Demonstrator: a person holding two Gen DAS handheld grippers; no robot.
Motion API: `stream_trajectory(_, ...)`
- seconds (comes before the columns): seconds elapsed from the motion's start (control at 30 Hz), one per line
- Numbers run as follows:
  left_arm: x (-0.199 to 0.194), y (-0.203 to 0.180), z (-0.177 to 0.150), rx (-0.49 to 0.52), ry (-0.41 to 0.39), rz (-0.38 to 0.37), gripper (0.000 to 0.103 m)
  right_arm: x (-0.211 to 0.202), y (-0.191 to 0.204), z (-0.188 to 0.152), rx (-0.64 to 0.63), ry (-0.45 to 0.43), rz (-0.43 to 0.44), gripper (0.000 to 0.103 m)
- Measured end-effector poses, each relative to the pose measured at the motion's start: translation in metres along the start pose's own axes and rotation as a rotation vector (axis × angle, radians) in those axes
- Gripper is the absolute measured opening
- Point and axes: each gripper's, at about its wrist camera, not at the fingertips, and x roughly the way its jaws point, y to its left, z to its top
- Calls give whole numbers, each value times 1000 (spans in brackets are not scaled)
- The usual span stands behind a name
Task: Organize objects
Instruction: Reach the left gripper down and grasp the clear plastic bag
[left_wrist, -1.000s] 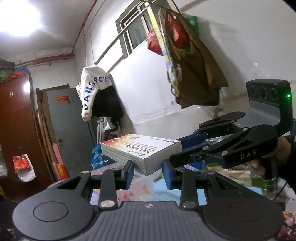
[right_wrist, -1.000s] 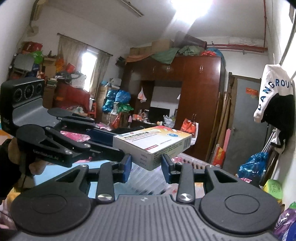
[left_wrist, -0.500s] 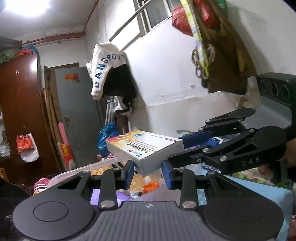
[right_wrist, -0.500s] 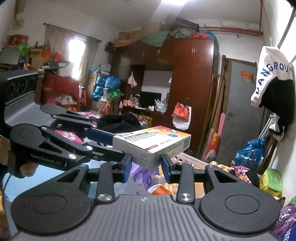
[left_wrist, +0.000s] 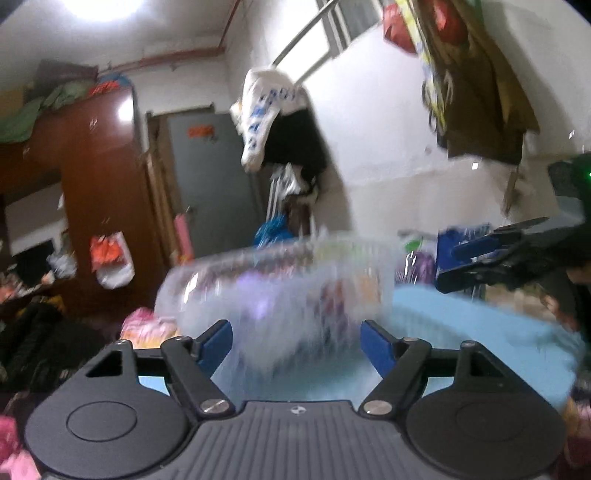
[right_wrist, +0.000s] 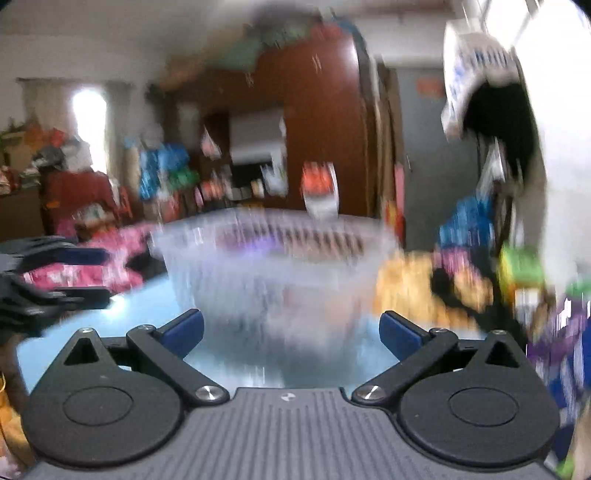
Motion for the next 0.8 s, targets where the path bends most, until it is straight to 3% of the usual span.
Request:
stream_trajectory(0.07, -13, -9, -20, 10, 38, 15, 79, 19, -2, -6, 26, 101, 5, 103)
stream_trajectory(0.13, -21, -18, -35, 25, 73, 34, 79, 28, 0, -12, 43, 147, 7, 103)
stream_trajectory(0.33, -34, -12, -61, -65, 139, 20, 79, 42, 5, -15, 64, 188, 32, 103)
stream_trajectory(0.47, -31, -8, -75, -78, 203, 52, 80, 61, 0, -8, 78, 230, 55, 103)
stream_trajectory(0.63, -25, 1, -78, -124, 211, 43, 80, 70, 0, -8, 56, 247, 83, 102)
stream_trajectory(0.73, -21, 6, -79, -137, 211, 32, 80, 69, 8, -9, 7, 256, 82, 96)
stream_trajectory(0.8, -17, 6, -80, -136, 207, 24, 81, 66, 13, -10, -30, 258, 69, 85)
